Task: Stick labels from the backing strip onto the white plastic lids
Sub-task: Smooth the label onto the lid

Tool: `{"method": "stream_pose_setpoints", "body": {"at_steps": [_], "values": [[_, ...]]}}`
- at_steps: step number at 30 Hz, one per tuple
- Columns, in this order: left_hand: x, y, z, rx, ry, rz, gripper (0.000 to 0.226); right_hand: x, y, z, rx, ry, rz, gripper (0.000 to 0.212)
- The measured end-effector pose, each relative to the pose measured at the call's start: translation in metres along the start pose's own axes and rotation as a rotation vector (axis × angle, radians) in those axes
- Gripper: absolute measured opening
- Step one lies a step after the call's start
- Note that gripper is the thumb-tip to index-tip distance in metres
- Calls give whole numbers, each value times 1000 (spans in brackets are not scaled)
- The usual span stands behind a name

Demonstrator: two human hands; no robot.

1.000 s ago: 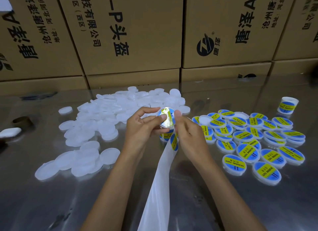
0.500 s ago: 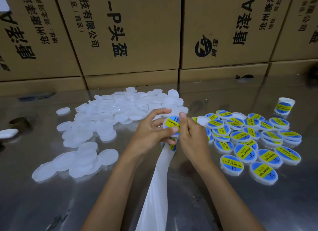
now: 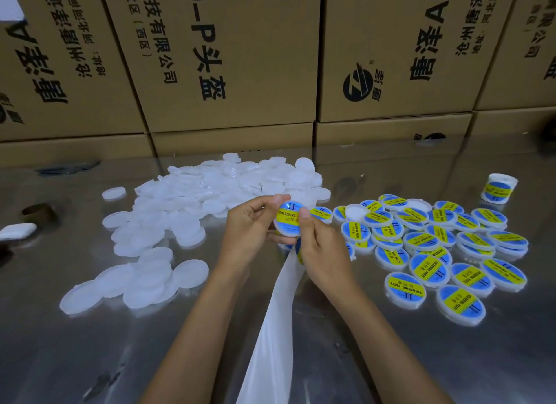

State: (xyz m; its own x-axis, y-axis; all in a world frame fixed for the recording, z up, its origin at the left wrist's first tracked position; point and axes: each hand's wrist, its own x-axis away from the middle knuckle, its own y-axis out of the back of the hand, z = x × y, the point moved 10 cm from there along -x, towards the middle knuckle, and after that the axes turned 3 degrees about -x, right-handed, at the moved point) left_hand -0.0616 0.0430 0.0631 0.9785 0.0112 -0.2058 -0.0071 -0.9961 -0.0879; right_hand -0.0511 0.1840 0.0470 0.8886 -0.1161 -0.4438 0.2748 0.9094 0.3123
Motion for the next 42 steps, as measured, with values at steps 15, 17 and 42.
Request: {"method": "stream_pose_setpoints", "body": {"at_steps": [15, 17, 42], "values": [[-1, -8, 6, 101, 13, 96, 32, -1, 5, -14, -153, -81, -62, 52], [-2, -2, 7, 131, 12, 34, 27, 1, -4, -15, -130, -89, -13, 51], [-1, -18, 13, 46, 9, 243, 49, 5, -4, -19, -365, -203, -19, 55]]}}
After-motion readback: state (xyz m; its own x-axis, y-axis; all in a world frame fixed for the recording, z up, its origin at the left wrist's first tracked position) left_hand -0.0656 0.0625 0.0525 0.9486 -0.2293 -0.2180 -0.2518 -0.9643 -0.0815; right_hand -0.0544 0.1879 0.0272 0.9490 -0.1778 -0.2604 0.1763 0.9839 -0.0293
